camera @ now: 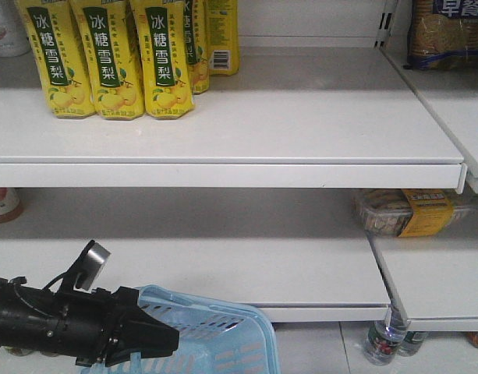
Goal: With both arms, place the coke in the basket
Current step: 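Withdraw the empty right gripper away from the basket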
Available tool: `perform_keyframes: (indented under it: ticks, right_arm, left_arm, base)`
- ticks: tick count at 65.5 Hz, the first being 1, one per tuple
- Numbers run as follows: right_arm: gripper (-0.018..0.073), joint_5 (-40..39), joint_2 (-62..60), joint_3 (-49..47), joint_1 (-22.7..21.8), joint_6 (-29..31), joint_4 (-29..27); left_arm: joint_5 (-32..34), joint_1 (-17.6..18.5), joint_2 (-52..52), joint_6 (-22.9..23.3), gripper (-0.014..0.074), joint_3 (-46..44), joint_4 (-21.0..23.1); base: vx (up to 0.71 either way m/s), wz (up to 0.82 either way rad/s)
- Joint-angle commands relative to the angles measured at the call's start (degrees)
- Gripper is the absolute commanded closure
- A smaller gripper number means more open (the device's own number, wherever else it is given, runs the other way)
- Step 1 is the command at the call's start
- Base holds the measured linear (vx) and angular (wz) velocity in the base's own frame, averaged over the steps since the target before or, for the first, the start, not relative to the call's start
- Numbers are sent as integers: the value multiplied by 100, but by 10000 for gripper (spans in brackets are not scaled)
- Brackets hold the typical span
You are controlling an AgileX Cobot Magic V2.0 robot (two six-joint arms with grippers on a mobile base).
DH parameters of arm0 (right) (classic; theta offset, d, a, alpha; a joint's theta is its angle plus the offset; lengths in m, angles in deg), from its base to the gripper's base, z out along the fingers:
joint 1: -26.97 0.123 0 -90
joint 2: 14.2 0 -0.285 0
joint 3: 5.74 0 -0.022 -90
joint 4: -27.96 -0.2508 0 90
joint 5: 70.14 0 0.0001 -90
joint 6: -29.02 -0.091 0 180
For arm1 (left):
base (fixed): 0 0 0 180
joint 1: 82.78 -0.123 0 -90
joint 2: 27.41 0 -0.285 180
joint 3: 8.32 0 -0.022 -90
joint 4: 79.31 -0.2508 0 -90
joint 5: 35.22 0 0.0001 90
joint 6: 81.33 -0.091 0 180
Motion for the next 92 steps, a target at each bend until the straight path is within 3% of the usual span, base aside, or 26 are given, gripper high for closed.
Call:
perform_keyframes:
  ticks: [1, 13, 29, 34, 46, 92]
  right_arm:
    - [214, -624, 51, 75, -40, -52, 85]
    - [214, -1221, 51, 319, -40, -240, -168]
    - [230, -1388, 51, 752, -40, -388, -210]
    - [281, -1483, 51, 780, -40, -388, -286]
    - [578, -1636, 51, 780, -40, -395, -405]
    - [569, -1630, 51, 780, -40, -384, -410]
  left_arm:
    - [-648, 14, 204, 2, 603, -140, 564]
    - [-648, 14, 204, 2, 603, -140, 564]
    - [-648, 14, 204, 2, 603, -140, 564]
    - [-648, 14, 204, 2, 603, -140, 564]
    - [-648, 14, 204, 2, 603, -140, 564]
    - [-648, 14, 204, 2, 603, -140, 564]
  base:
    - [0, 0]
    - [0, 0]
    - [0, 0]
    - [0, 0]
    - [0, 0]
    - [0, 0]
